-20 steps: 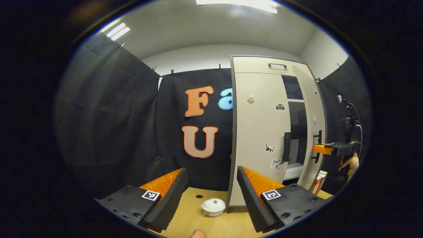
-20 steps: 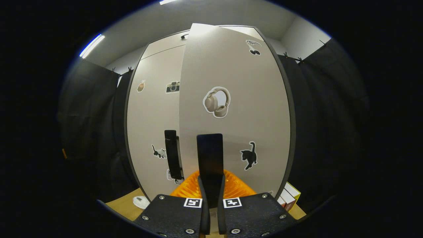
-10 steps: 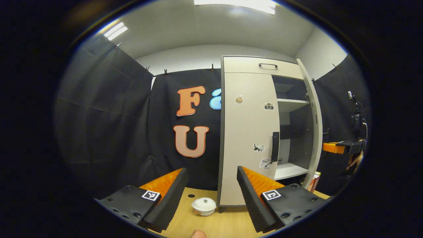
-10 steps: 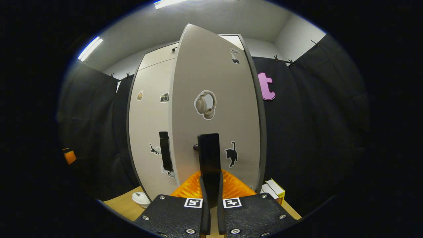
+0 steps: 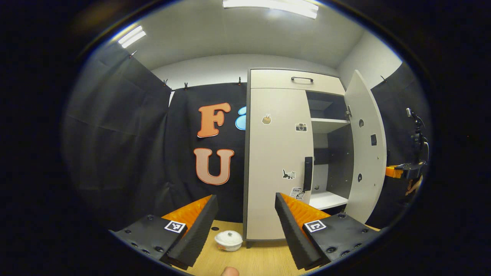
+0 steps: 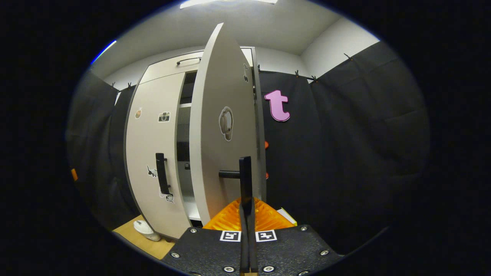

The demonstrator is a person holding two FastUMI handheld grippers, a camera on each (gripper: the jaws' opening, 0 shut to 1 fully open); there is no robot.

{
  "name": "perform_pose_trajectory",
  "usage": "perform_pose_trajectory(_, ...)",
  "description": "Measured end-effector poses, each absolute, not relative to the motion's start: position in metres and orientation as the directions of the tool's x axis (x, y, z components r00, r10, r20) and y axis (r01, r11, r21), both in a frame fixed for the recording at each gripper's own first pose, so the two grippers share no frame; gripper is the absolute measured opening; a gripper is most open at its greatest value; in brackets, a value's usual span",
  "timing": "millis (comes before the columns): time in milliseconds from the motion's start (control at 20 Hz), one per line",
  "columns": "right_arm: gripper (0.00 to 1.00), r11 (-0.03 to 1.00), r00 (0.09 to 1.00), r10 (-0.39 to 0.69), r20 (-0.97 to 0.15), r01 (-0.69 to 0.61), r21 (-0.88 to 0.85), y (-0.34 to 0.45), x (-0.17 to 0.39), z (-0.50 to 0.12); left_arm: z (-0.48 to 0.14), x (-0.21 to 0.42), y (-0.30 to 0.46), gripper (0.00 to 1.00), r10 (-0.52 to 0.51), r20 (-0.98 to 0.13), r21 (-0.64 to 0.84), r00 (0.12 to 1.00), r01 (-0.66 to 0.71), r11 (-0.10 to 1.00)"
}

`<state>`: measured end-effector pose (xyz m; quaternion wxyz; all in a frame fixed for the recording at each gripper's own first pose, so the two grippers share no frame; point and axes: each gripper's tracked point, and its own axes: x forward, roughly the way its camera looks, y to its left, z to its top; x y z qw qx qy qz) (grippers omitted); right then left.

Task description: Open the right door of the double-door shoe cabinet with the right hand, and open the left door with the left hand.

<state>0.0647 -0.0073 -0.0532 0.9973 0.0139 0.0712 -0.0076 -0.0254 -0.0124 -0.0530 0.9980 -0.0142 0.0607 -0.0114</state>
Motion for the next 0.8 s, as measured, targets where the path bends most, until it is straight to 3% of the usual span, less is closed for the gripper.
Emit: perform_pose_trajectory(800,0.00,0.996,0.992,0.014,-0.126,-0.003,0.088,-0.067,0.069,-0.054,-0.060,0.003,-0.059,0.96,-0.073,-0.126,-0.040,0.989,0.069,0.997)
